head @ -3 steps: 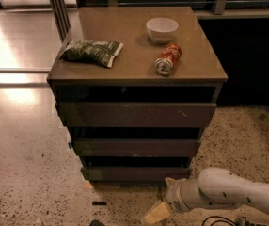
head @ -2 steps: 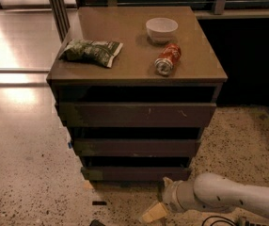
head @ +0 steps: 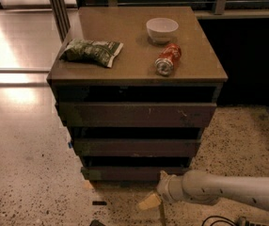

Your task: Open bottom drawer

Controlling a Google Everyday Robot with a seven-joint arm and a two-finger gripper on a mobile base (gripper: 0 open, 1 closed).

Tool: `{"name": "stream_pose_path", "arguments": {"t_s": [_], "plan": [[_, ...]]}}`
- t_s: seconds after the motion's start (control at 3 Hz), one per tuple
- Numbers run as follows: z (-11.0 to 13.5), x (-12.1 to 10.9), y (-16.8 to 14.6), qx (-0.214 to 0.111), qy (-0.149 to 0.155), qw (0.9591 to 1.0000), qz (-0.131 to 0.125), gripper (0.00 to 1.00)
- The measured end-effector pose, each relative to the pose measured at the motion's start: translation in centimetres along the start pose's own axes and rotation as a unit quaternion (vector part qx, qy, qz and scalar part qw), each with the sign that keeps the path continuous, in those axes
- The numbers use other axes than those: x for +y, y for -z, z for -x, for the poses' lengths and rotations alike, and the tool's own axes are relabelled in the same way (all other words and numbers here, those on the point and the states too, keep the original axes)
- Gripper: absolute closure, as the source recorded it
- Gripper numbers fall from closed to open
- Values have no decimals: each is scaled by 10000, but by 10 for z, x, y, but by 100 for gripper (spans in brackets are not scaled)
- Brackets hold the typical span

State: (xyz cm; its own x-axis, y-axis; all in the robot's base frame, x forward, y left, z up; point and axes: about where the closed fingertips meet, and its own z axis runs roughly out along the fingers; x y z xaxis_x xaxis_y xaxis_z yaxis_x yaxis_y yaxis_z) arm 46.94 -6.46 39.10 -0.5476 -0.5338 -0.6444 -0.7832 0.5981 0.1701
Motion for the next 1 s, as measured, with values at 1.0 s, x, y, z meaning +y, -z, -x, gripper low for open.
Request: {"name": "stream_pose_path", "arguments": {"t_s": [1.0], "plan": [[-22, -47, -58, 401, -235, 9989, -117, 0]]}}
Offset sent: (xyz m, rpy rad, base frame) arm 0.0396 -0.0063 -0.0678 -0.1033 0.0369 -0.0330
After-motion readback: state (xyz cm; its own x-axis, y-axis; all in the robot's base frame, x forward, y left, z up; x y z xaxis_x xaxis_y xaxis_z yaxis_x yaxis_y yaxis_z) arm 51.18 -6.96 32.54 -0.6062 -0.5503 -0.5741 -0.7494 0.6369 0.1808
